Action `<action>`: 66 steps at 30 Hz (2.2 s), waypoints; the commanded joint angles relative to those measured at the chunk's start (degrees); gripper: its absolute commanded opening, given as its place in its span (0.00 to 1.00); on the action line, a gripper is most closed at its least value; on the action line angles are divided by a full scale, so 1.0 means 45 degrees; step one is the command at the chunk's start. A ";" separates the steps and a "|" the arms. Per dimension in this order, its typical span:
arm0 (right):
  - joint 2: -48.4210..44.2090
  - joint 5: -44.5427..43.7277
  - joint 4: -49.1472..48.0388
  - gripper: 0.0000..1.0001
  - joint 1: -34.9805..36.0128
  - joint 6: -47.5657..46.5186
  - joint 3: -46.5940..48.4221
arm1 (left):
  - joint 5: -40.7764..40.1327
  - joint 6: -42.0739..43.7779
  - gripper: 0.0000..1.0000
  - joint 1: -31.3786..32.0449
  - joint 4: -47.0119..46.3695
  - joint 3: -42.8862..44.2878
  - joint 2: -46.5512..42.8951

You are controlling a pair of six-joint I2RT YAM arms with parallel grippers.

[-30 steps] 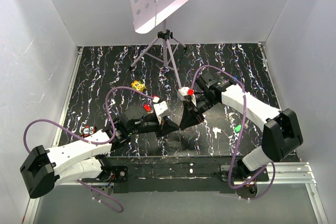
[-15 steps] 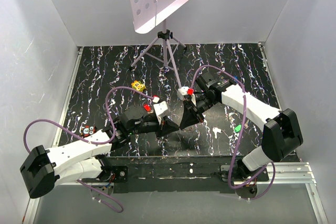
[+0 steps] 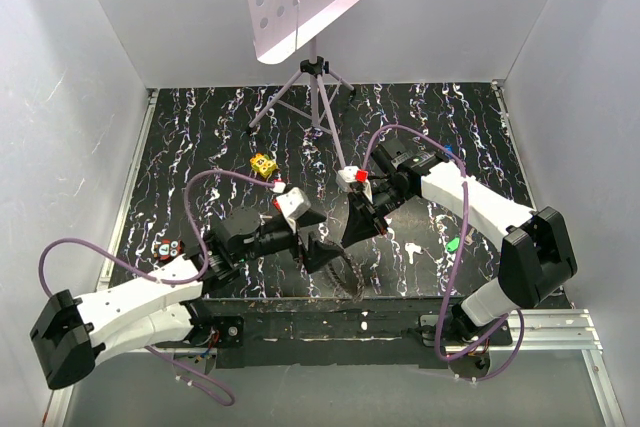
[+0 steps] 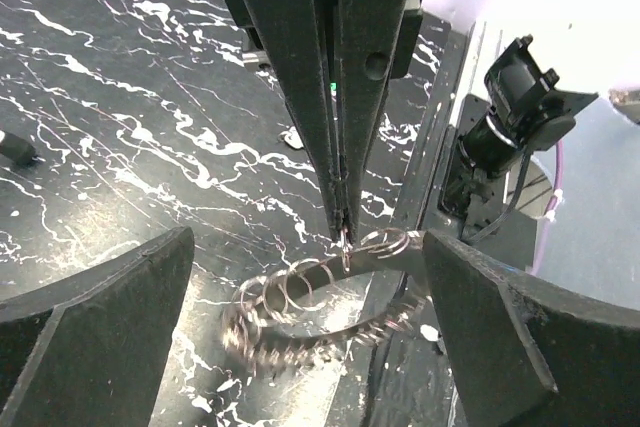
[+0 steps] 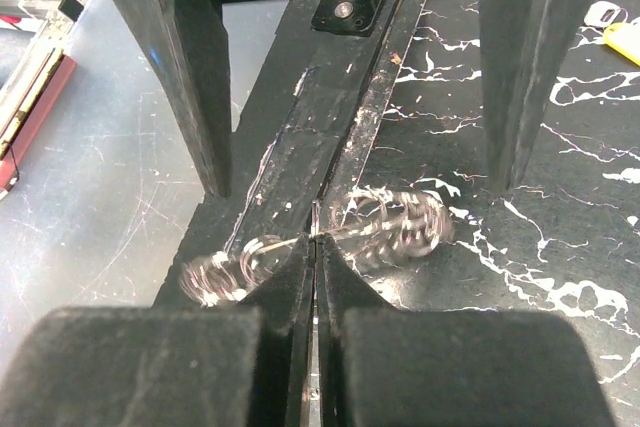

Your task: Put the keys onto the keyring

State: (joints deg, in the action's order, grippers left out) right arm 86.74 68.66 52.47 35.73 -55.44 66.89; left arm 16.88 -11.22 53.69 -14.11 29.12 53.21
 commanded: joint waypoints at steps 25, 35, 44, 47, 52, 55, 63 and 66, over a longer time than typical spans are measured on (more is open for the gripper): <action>-0.0115 0.0562 -0.0077 0.01 0.0069 0.0133 0.0213 | 0.0974 -0.0396 0.56 -0.0037 -0.3660 -0.1277 0.0362; -0.0135 0.0601 -0.0058 0.01 0.0069 0.0113 0.0213 | 0.1072 -0.0729 0.35 -0.0037 -0.3994 -0.1277 0.0772; -0.0115 0.0601 -0.0077 0.01 0.0069 0.0133 0.0213 | 0.1014 -0.0768 0.19 -0.0037 -0.3447 -0.0964 0.1164; -0.0115 0.0601 -0.0058 0.01 0.0088 0.0133 0.0213 | 0.0916 -0.0748 0.09 -0.0037 -0.3252 -0.0925 0.1144; -0.0096 0.0581 -0.0077 0.01 0.0088 0.0113 0.0213 | 0.0448 -0.0904 0.38 -0.0037 -0.2686 -0.0788 0.1027; -0.0115 0.0562 -0.0077 0.01 0.0069 0.0133 0.0213 | 0.0174 -0.0963 0.51 -0.0037 -0.2510 -0.0866 0.0696; -0.0076 0.0542 -0.0116 0.01 0.0069 0.0191 0.0232 | -0.0451 -0.1177 0.52 -0.0037 -0.1748 -0.1062 -0.0690; -0.0096 0.0542 -0.0136 0.01 0.0088 0.0211 0.0213 | -0.0413 -0.1645 0.51 -0.0037 -0.1728 -0.1179 -0.0984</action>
State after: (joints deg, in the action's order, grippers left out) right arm 86.74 68.29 52.42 35.77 -54.96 66.89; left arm 16.29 -16.45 53.49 -23.03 23.42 51.03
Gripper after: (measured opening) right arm 0.020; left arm 0.521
